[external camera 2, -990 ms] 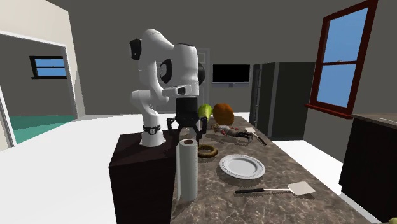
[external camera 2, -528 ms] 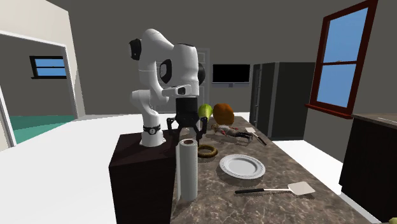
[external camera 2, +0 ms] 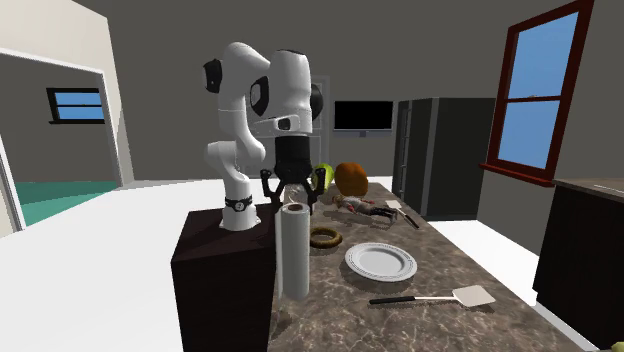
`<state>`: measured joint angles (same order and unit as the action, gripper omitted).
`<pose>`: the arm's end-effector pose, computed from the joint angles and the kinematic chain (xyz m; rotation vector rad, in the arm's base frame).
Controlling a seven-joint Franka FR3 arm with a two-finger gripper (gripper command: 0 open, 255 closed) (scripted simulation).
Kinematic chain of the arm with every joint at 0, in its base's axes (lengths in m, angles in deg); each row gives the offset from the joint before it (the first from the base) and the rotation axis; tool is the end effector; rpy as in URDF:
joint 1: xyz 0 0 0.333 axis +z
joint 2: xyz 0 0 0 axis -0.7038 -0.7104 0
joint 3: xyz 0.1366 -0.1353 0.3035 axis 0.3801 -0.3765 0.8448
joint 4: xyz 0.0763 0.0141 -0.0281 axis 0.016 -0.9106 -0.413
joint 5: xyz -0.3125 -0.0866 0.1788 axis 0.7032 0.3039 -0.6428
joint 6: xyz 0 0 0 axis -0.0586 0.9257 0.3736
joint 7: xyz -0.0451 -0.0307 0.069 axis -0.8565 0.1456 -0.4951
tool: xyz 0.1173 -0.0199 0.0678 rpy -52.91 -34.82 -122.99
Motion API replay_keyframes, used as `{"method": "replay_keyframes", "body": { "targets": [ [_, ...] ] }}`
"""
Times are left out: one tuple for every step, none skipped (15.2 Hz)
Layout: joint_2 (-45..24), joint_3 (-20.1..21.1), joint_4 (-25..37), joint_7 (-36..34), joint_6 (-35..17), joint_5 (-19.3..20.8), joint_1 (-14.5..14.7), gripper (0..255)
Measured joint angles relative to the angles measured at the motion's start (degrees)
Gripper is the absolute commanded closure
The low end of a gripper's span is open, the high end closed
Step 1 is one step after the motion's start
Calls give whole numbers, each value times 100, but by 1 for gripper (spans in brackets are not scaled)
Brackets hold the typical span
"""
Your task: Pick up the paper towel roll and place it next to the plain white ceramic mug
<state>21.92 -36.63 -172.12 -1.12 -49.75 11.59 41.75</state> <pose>0.6102 0.1005 0.4747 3.0950 -0.2691 0.3155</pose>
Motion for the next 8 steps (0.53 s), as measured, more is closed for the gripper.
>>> {"method": "replay_keyframes", "body": {
  "targets": [
    [7, 3, 60, 5, 66, -7, 3, 255],
    [14, 7, 132, 10, 145, -14, 7, 255],
    [35, 14, 169, 5, 205, -21, 13, 255],
    [73, 16, 196, 21, 267, -38, 9, 255],
    [70, 18, 282, 30, 350, -42, 11, 255],
    [84, 17, 347, 51, 426, -54, 6, 255],
    [112, 25, 405, 47, 514, -63, 14, 255],
    [123, 23, 466, 70, 582, -74, 7, 255]
  ]
}}
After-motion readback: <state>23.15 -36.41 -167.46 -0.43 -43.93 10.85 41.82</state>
